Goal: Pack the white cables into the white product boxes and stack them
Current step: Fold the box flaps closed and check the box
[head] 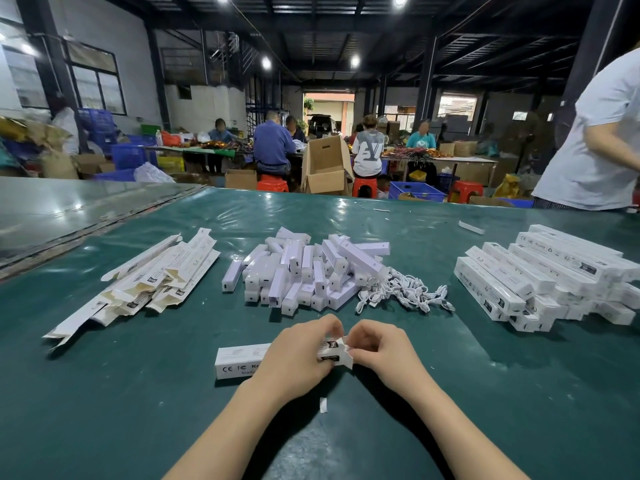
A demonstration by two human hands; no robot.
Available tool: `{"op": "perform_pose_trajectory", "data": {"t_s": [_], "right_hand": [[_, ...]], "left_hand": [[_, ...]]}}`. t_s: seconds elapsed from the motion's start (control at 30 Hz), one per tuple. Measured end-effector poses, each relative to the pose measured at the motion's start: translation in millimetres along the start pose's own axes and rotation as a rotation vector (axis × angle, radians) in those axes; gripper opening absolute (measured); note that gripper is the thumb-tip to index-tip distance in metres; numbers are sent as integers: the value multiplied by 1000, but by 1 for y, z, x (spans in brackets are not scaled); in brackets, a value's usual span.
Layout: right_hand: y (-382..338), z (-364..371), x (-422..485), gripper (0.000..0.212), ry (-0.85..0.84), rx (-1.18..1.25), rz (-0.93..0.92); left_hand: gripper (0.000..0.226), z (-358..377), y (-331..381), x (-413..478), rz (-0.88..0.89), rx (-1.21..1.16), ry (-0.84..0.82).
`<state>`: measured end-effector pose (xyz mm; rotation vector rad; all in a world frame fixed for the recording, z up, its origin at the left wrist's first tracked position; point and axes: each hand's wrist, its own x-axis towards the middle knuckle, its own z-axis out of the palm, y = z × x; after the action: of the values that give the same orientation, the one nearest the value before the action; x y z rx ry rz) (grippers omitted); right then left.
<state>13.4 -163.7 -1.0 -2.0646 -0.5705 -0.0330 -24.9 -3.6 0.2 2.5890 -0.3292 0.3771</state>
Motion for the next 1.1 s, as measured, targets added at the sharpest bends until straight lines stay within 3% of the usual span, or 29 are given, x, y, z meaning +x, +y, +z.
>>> {"op": "perform_pose_trajectory", "data": {"t_s": [0.2,0.33,0.47,0.67,0.73,0.9,1.1], "right_hand": [[0,5,-1,29,-7,94,-13],[2,5,1,26,87,-149,-1],[3,1,3,11,-56,-209,-9],[-5,-6,-1,19,-179,-157,16],[-4,-2,-1,13,-150,-203,6],[2,1,1,39,-77,-205,20],[2,3,3,21,-50,-149,54]], "left_hand": [[34,1,0,0,26,7,16],[34,0,1,1,11,8,27],[34,-1,1,0,-5,1,13],[35,0,2,1,-13,48,11],[36,0,3,1,-15,40,4],[37,0,3,1,-1,40,0],[35,1,3,2,5,64,12]]}}
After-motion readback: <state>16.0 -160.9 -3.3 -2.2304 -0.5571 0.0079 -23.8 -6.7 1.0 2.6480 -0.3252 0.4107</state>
